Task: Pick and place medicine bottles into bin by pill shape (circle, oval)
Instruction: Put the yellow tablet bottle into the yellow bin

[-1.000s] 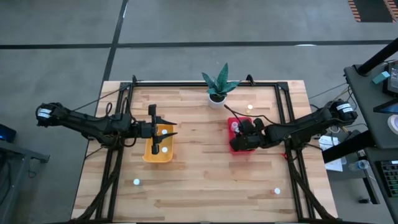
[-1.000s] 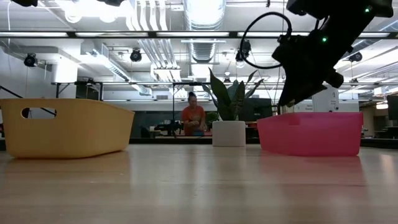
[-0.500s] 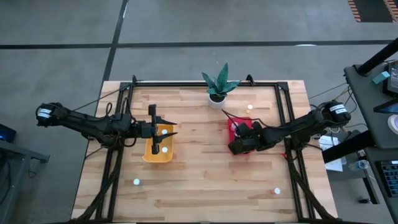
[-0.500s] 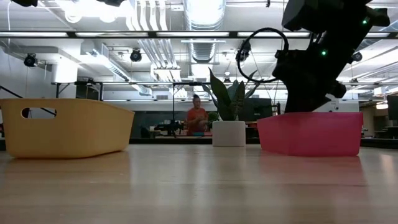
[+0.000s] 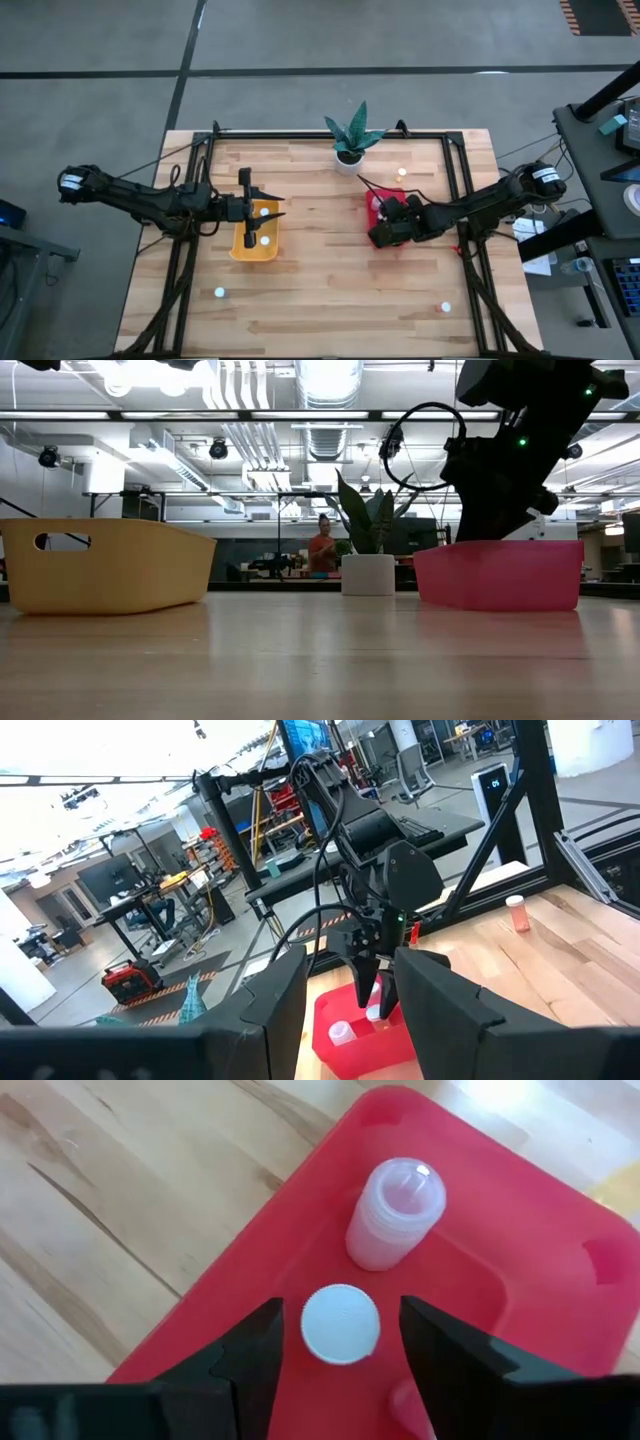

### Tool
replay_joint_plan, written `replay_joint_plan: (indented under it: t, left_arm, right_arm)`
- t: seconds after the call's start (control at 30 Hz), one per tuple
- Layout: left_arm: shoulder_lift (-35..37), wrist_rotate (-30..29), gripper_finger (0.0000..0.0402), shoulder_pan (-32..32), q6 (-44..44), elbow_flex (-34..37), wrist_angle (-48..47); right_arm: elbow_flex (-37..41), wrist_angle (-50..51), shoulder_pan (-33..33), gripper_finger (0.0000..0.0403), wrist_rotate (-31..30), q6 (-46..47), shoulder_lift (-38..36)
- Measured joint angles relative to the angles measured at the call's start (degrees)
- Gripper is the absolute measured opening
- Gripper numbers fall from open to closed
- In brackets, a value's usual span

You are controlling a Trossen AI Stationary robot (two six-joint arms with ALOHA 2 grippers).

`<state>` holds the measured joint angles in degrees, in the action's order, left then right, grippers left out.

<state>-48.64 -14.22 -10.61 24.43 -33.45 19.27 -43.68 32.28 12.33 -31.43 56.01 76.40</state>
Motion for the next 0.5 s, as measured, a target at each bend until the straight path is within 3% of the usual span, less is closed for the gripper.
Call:
replay_joint_plan:
  t: [0.5]
  left_arm:
    - [-0.13, 0.0, 0.0138, -0.02, -1.69, 0.0, -0.11]
  right_arm:
    - [-3.23, 2.12, 0.01, 0.0194, -0.03, -2.1, -8.26]
